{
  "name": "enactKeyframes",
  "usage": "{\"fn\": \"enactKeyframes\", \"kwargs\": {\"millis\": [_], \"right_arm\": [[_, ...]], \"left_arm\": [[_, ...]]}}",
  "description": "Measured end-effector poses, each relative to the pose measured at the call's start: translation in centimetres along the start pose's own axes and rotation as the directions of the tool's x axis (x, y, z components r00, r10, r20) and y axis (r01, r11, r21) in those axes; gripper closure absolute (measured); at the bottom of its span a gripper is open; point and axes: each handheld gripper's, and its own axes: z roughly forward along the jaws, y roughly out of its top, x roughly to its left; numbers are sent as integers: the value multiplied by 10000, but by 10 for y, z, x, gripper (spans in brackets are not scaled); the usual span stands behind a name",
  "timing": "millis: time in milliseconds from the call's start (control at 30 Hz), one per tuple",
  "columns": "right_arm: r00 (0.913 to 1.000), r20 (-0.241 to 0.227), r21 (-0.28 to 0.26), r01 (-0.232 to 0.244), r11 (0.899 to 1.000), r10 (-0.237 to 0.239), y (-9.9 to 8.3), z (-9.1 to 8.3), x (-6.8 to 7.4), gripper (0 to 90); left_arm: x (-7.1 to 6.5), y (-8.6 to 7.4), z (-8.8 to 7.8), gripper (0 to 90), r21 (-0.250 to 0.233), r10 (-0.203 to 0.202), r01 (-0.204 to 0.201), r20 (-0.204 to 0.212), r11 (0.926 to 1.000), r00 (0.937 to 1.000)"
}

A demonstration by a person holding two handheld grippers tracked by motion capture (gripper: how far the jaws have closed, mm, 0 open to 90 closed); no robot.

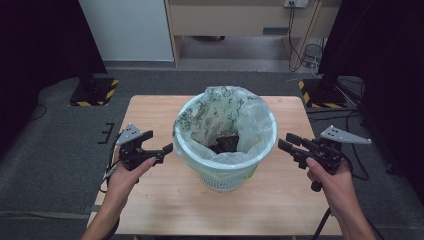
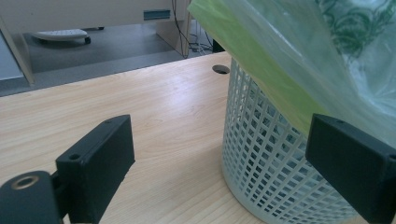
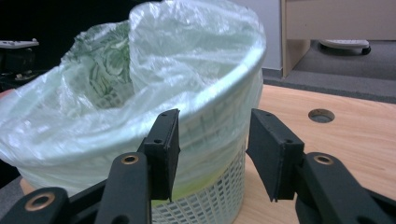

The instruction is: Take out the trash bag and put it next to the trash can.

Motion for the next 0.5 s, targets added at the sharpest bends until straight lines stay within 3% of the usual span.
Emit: {"fn": "enactKeyframes", "kwargs": {"millis": [200, 500], "right_arm": [[9996, -197, -154, 182, 9997, -185, 16, 1, 9, 533], [9980, -464, -76, 425, 9991, -428, 42, 19, 28, 427]], "left_arm": [[1, 9, -4, 80, -139, 88, -91, -242, 9999, 9997], [4, 23, -12, 83, -417, -88, 69, -464, 9991, 9989]]}}
